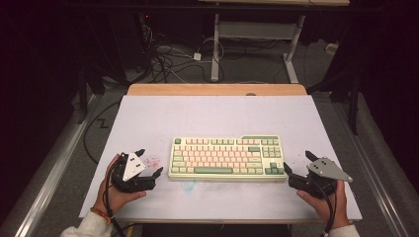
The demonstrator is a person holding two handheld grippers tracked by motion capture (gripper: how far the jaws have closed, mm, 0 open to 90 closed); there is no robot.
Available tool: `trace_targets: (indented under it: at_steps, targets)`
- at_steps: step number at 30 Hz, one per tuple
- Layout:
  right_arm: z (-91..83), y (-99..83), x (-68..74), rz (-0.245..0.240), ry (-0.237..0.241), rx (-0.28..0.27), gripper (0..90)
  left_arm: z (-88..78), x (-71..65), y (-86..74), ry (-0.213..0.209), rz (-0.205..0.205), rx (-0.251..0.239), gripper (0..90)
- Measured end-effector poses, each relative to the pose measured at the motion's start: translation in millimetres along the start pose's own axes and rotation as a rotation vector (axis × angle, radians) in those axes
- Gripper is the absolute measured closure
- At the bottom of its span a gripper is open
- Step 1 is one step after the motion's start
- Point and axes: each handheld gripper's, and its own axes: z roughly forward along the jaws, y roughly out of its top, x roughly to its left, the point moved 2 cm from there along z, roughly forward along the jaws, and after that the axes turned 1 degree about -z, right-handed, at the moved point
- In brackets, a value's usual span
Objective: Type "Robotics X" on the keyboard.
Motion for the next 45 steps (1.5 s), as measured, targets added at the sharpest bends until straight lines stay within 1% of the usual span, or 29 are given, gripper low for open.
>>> trace_targets:
  at_steps: [4,7,9,11,12,13,14,15,16,17,18,19,20,21,22,25,27,28,29,30,31,32,34,35,36,38,39,41,45]
  targets:
    - [0.4,-1.0,-1.7,-0.008,0.001,0.006,21.6,-1.4,-0.4,-0.8,0.000,-0.004,-0.009,17.5]
    - [0.8,-0.2,-1.7,-0.016,-0.008,0.013,22.5,-1.5,-1.1,-2.1,-0.013,0.000,-0.010,17.5]
    - [-0.4,2.9,-1.1,-0.022,0.000,0.003,26.3,-2.1,-0.3,-4.7,-0.022,0.003,-0.002,17.6]
    - [-4.4,5.9,0.6,-0.029,0.064,-0.025,33.5,-5.0,1.3,-4.8,-0.018,-0.002,-0.014,18.2]
    - [-7.1,7.4,2.1,-0.036,0.080,-0.045,37.8,-7.3,2.2,-2.7,-0.015,-0.006,-0.029,20.7]
    - [-9.1,9.0,4.0,-0.043,0.097,-0.049,40.5,-7.3,2.2,-2.7,-0.015,-0.006,-0.029,25.9]
    - [-10.3,10.5,5.4,-0.056,0.101,-0.051,43.4,-8.1,1.8,-2.2,-0.019,-0.005,-0.036,28.1]
    - [-10.9,11.8,6.4,-0.054,0.101,-0.051,48.3,-8.3,1.4,-2.1,-0.023,-0.003,-0.033,33.7]
    - [-11.1,12.8,6.8,-0.055,0.102,-0.044,54.2,-8.0,1.3,-2.2,-0.026,0.003,-0.023,42.5]
    - [-10.7,13.6,6.3,-0.065,0.109,-0.041,57.5,-8.0,1.6,-2.4,-0.036,0.002,-0.022,43.8]
    - [-10.5,13.9,6.1,-0.052,0.121,-0.038,64.6,-8.6,4.3,-1.7,-0.058,-0.010,-0.019,51.7]
    - [-9.9,14.2,5.2,-0.049,0.142,-0.033,70.0,-9.1,5.6,-1.2,-0.064,-0.015,-0.020,58.2]
    - [-8.7,14.6,4.9,-0.051,0.155,-0.023,73.9,-9.2,6.5,-0.7,-0.070,-0.029,-0.019,61.3]
    - [-7.1,15.0,5.4,-0.050,0.169,-0.015,78.5,-9.3,7.6,-0.5,-0.071,-0.030,-0.018,65.8]
    - [-5.8,15.4,6.4,-0.056,0.174,-0.003,82.2,-9.2,7.5,-0.9,-0.080,-0.042,-0.003,70.0]
    - [-2.1,18.4,10.4,-0.073,0.206,0.014,89.9,-8.2,8.0,-1.3,-0.078,-0.046,0.013,73.7]
    - [0.0,20.9,14.8,-0.086,0.226,0.020,90.0,-7.6,7.5,-0.9,-0.086,-0.046,0.020,77.3]
    - [1.5,21.6,16.8,-0.091,0.243,0.023,90.0,-6.9,6.3,0.3,-0.100,-0.039,0.023,76.1]
    - [1.5,21.6,16.8,-0.091,0.243,0.023,90.0,-6.9,6.3,0.3,-0.100,-0.039,0.023,70.8]
    - [5.4,22.8,21.6,-0.099,0.266,0.036,90.0,-5.0,5.9,0.9,-0.090,-0.027,0.025,70.6]
    - [7.8,23.4,24.5,-0.104,0.276,0.043,90.0,-5.0,5.9,0.9,-0.090,-0.027,0.025,70.2]
    - [10.5,24.0,27.1,-0.114,0.284,0.047,90.0,-3.3,5.2,1.1,-0.090,-0.040,0.035,67.9]
    - [16.7,25.2,31.5,-0.130,0.307,0.061,90.0,-0.8,6.3,1.4,-0.082,-0.058,0.040,57.8]
    - [20.0,25.6,33.7,-0.131,0.312,0.069,90.0,1.1,6.5,1.5,-0.074,-0.064,0.048,49.8]
    - [23.6,25.9,35.5,-0.136,0.318,0.077,90.0,2.5,6.3,1.8,-0.057,-0.059,0.052,41.4]
    - [31.0,26.7,38.6,-0.154,0.330,0.090,90.0,3.4,5.9,2.5,-0.054,-0.056,0.051,39.4]
    - [34.2,27.3,40.2,-0.163,0.329,0.098,90.0,4.9,6.0,5.3,-0.073,-0.071,0.038,37.4]
    - [40.8,28.2,42.3,-0.172,0.340,0.107,90.0,5.8,5.9,7.4,-0.074,-0.072,0.034,33.4]
    - [52.0,28.8,45.1,-0.190,0.352,0.127,90.0,9.5,4.8,16.5,-0.091,-0.075,0.026,34.0]
